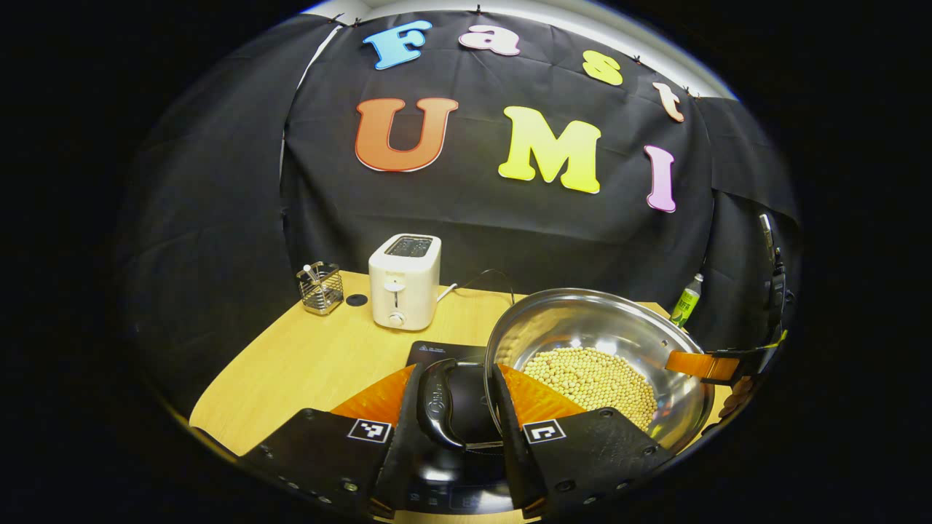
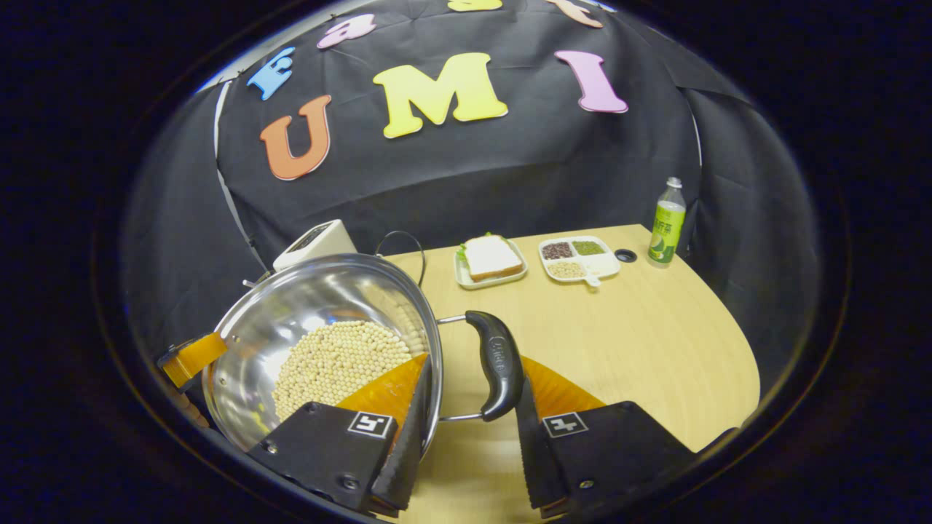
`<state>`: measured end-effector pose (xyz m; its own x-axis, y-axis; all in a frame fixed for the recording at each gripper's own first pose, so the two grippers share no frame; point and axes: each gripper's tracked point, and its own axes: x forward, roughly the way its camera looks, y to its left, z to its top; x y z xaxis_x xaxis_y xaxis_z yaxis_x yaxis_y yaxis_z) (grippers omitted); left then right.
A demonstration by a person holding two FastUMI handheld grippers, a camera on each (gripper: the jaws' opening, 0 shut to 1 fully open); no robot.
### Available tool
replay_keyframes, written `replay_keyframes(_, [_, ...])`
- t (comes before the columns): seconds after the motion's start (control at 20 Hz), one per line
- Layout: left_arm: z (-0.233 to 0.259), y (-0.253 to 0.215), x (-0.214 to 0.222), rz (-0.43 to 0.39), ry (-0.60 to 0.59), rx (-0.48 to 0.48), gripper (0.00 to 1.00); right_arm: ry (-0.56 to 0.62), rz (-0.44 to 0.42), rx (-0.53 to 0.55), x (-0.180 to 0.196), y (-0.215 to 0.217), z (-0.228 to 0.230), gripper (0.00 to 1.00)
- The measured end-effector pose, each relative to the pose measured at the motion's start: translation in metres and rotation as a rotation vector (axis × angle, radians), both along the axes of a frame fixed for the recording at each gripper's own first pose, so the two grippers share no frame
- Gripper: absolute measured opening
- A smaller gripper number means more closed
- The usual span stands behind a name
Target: First push the handle of the pot to place it horizontally, then grasp the pot with both hands and set it on the induction cooktop.
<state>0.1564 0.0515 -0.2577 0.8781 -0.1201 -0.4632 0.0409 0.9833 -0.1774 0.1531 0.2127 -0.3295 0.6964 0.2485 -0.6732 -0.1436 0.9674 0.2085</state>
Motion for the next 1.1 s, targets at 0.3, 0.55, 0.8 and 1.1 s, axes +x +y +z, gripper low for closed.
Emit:
replay_keyframes(0.3, [-0.017,0.027,0.027,0.045,0.022,0.0,0.51,0.01,0.019,0.002,0.03,0.041,-0.013,0.61])
replay_keyframes(0.55, [-0.041,0.045,0.049,0.062,0.029,-0.003,0.51,-0.008,0.039,-0.004,0.051,0.065,-0.03,0.61])
replay_keyframes(0.8, [-0.07,0.05,0.054,0.065,0.061,-0.012,0.51,-0.01,0.045,-0.03,0.056,0.075,-0.057,0.6])
replay_keyframes(1.1, [-0.09,0.052,0.054,0.062,0.072,-0.023,0.52,-0.002,0.028,-0.018,0.052,0.077,-0.074,0.6])
